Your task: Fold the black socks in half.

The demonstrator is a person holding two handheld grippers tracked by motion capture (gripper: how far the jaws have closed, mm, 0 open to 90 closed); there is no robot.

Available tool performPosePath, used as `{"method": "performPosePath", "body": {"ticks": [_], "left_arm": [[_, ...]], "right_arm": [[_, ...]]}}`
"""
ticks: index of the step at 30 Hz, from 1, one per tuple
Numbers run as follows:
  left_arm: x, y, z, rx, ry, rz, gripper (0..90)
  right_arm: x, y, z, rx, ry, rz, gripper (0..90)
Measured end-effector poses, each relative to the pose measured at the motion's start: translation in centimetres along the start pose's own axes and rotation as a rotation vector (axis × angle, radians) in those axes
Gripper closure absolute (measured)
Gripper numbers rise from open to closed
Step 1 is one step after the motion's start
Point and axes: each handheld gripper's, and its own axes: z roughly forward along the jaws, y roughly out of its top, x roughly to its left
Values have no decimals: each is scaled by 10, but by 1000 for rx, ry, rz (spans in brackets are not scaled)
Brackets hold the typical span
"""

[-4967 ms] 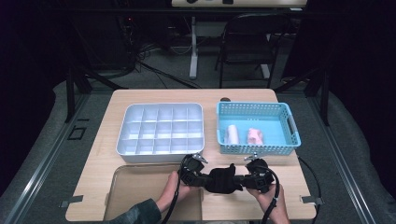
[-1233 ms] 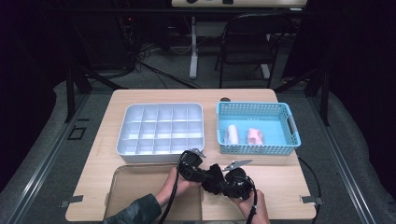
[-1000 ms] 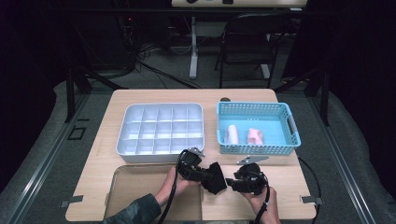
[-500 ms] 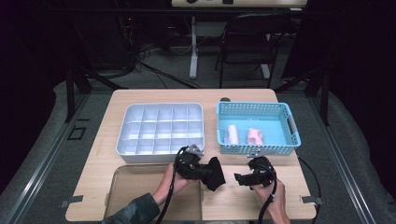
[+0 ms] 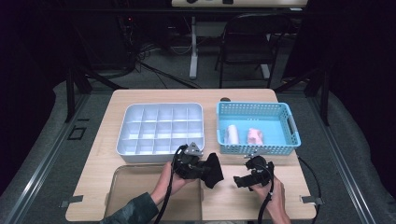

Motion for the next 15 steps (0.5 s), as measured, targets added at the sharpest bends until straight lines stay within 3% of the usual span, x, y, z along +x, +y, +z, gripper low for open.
{"method": "performPosePath", "body": {"ticks": [15], "left_arm": [[5, 9, -24, -65, 37, 12, 725]], "right_arm": [[-2, -1, 10, 95, -53, -3, 0]]}}
